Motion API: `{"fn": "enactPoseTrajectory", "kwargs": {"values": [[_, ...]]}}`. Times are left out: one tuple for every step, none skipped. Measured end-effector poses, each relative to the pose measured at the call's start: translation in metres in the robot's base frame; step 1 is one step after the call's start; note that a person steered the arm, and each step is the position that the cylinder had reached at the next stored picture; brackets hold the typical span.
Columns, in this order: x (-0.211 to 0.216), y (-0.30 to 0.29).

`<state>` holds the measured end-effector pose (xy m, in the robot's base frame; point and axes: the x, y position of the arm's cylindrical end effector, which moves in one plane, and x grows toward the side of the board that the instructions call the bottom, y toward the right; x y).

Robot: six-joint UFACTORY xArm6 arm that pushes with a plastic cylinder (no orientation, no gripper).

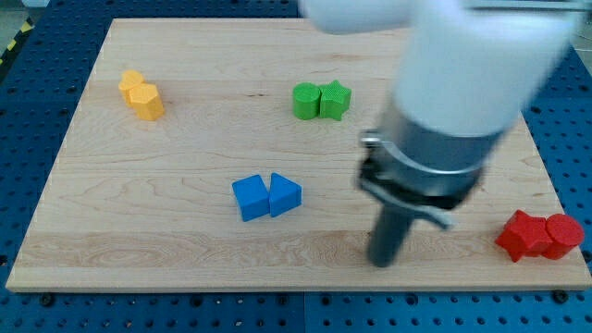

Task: Move arm near blue blocks

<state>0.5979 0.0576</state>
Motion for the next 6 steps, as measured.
{"fn": "enactPoseTrajectory", "kwargs": {"values": [[0.000,-0.083],[-0.014,-0.168],[-0.048,-0.206],[-0.058,-0.201],[-0.058,-0.169],[-0.058,-0.140]]}}
